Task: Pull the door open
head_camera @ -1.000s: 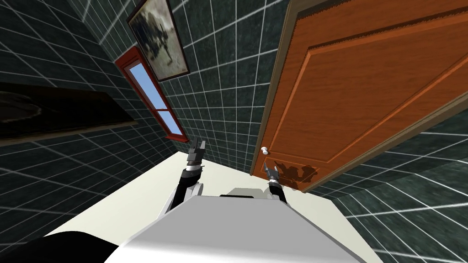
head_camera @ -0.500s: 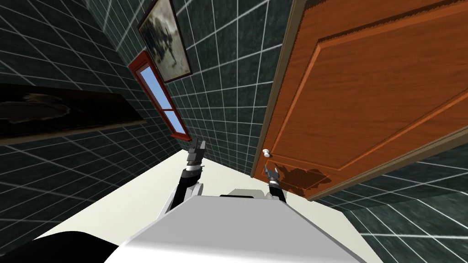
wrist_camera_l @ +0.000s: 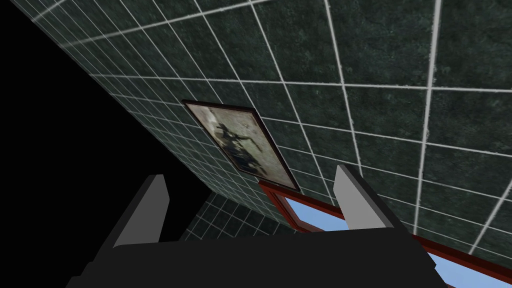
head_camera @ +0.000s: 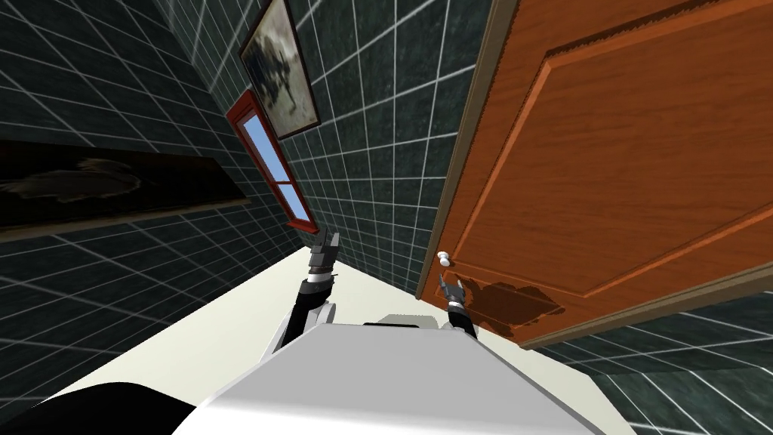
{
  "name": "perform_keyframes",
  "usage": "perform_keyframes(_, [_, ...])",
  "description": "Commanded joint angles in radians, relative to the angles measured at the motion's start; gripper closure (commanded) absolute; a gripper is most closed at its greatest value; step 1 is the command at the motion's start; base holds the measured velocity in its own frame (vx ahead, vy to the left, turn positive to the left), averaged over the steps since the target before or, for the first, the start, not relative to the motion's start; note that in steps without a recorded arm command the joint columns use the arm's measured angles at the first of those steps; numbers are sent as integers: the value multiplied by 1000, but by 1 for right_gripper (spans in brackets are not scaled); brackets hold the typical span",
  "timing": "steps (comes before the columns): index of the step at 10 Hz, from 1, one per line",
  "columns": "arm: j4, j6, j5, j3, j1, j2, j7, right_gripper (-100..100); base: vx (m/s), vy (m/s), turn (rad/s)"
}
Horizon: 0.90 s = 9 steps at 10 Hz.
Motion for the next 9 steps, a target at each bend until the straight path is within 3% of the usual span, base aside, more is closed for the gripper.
perform_keyframes(1, [29, -15, -8, -8, -6, -23, -24, -100, 206, 4, 89])
perform_keyframes(6, [75, -43, -33, -36, 9, -94, -92, -100, 185, -18, 108])
perform_keyframes(7, [83, -46, -28, -31, 1, -81, -80, -100, 73, -22, 26])
perform_keyframes(8, [83, -46, -28, -31, 1, -81, -80, 100, -10, -3, -41])
perform_keyframes(9, [83, -46, -28, -31, 1, -81, -80, 100, -29, -1, -4])
